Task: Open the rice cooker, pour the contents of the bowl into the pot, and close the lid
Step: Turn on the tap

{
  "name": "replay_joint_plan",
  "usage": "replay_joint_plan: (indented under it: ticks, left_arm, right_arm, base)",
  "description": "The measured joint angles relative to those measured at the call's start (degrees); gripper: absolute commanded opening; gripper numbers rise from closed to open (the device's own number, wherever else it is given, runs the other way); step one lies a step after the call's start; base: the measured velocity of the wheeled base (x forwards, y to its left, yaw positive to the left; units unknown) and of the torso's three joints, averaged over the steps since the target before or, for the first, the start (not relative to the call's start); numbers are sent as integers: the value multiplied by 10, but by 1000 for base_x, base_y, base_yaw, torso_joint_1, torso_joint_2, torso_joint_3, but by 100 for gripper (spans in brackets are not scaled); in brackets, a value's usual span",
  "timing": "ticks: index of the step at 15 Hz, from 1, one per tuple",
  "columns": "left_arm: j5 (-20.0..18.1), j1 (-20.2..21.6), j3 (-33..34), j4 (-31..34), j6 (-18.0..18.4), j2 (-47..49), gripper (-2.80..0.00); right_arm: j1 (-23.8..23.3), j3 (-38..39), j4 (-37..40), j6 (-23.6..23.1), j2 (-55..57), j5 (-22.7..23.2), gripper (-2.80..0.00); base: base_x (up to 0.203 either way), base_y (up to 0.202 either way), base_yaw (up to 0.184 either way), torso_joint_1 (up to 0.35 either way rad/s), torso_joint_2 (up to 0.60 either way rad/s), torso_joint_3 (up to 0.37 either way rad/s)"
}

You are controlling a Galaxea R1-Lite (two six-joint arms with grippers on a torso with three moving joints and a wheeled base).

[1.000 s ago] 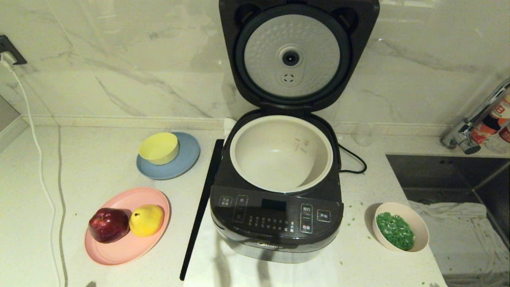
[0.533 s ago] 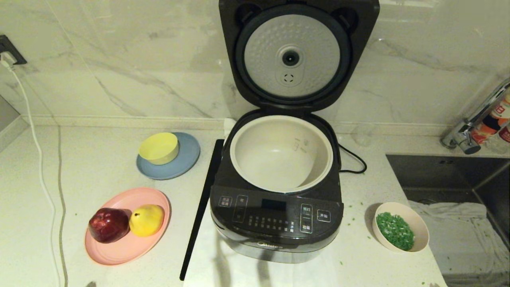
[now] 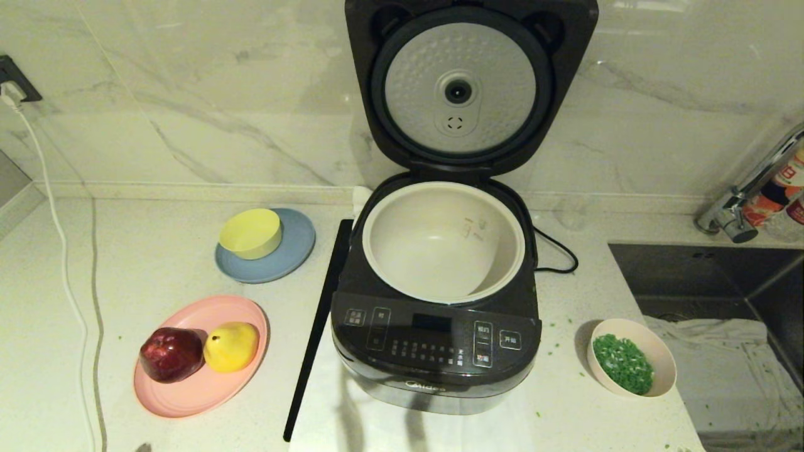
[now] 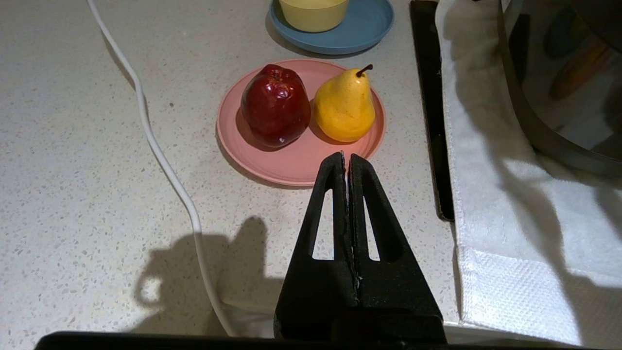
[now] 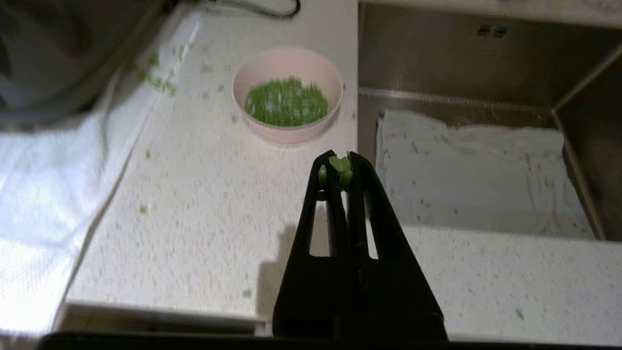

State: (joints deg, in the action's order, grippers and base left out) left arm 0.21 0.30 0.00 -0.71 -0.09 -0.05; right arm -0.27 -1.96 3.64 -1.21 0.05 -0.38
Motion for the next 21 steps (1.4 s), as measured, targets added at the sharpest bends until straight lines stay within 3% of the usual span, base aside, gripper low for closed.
replay_joint_plan:
  ticks: [5, 9, 15, 21]
  left_arm:
    - [0, 0, 0, 0, 0, 0, -280]
    - [0, 0, 0, 0, 0, 0, -280]
    - [0, 0, 0, 0, 0, 0, -280]
    - [0, 0, 0, 0, 0, 0, -280]
  right_arm:
    - [0, -94, 107, -26, 3, -7, -280]
    - [0, -155, 100, -80, 62, -35, -280]
    - [-8, -288, 51, -83, 277, -66, -280]
    - [-14, -384, -102, -88, 563, -197, -280]
  base:
    - [0, 0, 0, 0, 0, 0]
    - [0, 0, 0, 0, 0, 0]
    - [0, 0, 0, 0, 0, 0]
    - [0, 0, 0, 0, 0, 0]
